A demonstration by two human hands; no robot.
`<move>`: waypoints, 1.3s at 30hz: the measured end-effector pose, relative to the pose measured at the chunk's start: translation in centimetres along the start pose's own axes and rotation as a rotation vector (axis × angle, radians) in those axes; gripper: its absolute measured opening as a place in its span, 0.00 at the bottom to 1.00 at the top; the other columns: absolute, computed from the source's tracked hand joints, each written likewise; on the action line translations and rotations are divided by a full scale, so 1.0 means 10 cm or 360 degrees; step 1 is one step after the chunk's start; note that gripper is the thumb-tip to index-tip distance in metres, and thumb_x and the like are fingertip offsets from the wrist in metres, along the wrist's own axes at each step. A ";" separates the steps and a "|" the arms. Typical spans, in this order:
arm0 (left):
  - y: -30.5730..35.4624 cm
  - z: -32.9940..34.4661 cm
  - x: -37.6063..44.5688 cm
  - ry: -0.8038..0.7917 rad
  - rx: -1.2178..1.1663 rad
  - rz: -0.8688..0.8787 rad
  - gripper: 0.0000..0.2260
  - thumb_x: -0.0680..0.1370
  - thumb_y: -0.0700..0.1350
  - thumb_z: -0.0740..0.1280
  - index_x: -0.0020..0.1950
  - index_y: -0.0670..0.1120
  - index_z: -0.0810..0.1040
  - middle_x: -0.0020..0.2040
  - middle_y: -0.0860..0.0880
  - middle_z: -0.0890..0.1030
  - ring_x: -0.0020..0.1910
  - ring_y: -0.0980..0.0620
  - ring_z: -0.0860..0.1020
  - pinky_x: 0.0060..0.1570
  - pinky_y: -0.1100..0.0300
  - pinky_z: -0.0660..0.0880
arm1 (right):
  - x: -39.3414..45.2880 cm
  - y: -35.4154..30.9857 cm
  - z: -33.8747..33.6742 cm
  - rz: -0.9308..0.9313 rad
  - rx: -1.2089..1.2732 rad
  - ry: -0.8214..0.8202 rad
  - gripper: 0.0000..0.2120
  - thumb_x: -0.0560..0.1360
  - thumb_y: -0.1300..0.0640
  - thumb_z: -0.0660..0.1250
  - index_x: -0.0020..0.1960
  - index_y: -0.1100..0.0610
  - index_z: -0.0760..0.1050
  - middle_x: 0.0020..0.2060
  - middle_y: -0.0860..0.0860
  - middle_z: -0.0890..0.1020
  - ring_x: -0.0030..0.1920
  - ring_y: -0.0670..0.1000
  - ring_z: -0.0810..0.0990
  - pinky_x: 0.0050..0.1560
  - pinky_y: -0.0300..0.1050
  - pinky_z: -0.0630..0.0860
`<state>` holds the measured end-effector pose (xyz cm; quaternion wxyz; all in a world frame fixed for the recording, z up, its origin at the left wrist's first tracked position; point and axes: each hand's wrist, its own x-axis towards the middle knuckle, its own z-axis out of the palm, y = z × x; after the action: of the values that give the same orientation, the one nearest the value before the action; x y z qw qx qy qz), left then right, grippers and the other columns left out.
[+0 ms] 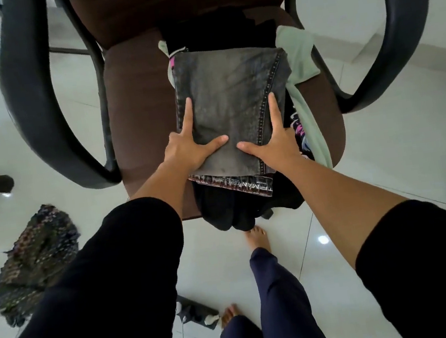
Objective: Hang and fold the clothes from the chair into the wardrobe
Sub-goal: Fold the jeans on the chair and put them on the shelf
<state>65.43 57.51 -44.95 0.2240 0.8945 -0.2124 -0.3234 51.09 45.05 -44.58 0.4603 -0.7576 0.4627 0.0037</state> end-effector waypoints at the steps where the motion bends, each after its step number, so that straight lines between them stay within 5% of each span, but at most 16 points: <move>1: 0.01 0.00 -0.02 0.0025 -0.0033 0.0013 0.49 0.65 0.69 0.69 0.73 0.66 0.37 0.63 0.36 0.71 0.61 0.37 0.73 0.58 0.48 0.72 | 0.02 -0.01 -0.03 -0.0008 -0.0007 -0.0014 0.54 0.65 0.41 0.75 0.72 0.33 0.35 0.67 0.62 0.66 0.65 0.61 0.68 0.63 0.53 0.66; 6: 0.19 -0.12 -0.16 0.0242 -0.0180 0.0150 0.47 0.64 0.66 0.72 0.75 0.65 0.47 0.66 0.41 0.72 0.66 0.41 0.69 0.63 0.49 0.69 | 0.03 -0.22 -0.22 -0.0129 0.0085 0.0027 0.55 0.65 0.49 0.77 0.75 0.37 0.38 0.74 0.50 0.61 0.69 0.55 0.67 0.64 0.48 0.67; 24: 1.79 -1.42 -2.07 0.0482 -0.0024 0.0895 0.48 0.63 0.66 0.73 0.76 0.60 0.51 0.70 0.47 0.69 0.67 0.44 0.69 0.64 0.48 0.68 | -2.02 -1.30 -1.93 -0.0341 0.0212 0.0634 0.54 0.65 0.44 0.76 0.75 0.36 0.39 0.66 0.58 0.68 0.63 0.59 0.71 0.64 0.53 0.68; 29: 2.61 -1.24 -2.66 0.0408 -0.0037 0.1192 0.47 0.63 0.64 0.74 0.75 0.60 0.52 0.70 0.46 0.70 0.67 0.43 0.68 0.63 0.48 0.68 | -2.73 -1.12 -2.74 -0.0288 0.0266 0.0939 0.53 0.66 0.46 0.76 0.75 0.37 0.40 0.58 0.58 0.68 0.53 0.55 0.71 0.56 0.44 0.66; 39: 3.96 -0.16 -3.78 0.0094 -0.0072 0.1747 0.48 0.61 0.64 0.75 0.75 0.59 0.53 0.69 0.47 0.71 0.66 0.44 0.70 0.62 0.49 0.70 | -4.06 -0.12 -3.96 -0.0008 0.0291 0.1469 0.53 0.66 0.44 0.75 0.75 0.37 0.38 0.60 0.58 0.67 0.60 0.59 0.72 0.62 0.51 0.68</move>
<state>30.75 45.69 -4.25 0.3850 0.6560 -0.6343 -0.1384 12.10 45.83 -3.42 0.2712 -0.6375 0.6158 -0.3754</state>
